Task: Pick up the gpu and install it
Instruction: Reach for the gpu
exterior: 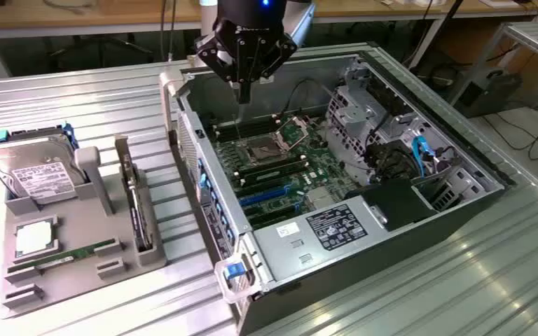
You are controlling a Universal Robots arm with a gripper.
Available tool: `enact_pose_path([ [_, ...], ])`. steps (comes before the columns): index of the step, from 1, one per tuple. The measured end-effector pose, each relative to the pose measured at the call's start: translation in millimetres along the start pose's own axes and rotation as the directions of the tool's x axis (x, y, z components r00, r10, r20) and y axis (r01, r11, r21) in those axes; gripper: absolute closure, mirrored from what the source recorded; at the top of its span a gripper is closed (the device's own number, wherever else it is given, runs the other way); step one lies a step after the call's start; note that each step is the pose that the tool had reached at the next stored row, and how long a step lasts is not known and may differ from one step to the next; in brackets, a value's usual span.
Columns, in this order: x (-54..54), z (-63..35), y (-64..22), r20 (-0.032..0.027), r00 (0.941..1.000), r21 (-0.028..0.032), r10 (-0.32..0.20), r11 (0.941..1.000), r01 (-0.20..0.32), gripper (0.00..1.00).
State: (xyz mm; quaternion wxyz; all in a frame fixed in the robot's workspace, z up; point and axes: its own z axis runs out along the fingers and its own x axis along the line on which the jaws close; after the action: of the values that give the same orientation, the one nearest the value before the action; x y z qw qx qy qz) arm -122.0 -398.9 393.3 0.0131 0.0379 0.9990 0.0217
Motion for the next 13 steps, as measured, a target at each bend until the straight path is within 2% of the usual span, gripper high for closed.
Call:
enact_pose_path([
  [10,0.0,0.0,0.0,0.0000,1.0000,0.0000,0.000,1.0000,0.000,0.89],
  [13,4.6,-0.2,-1.3,0.0002,1.0000,0.0001,0.000,1.0000,0.000,0.89],
])
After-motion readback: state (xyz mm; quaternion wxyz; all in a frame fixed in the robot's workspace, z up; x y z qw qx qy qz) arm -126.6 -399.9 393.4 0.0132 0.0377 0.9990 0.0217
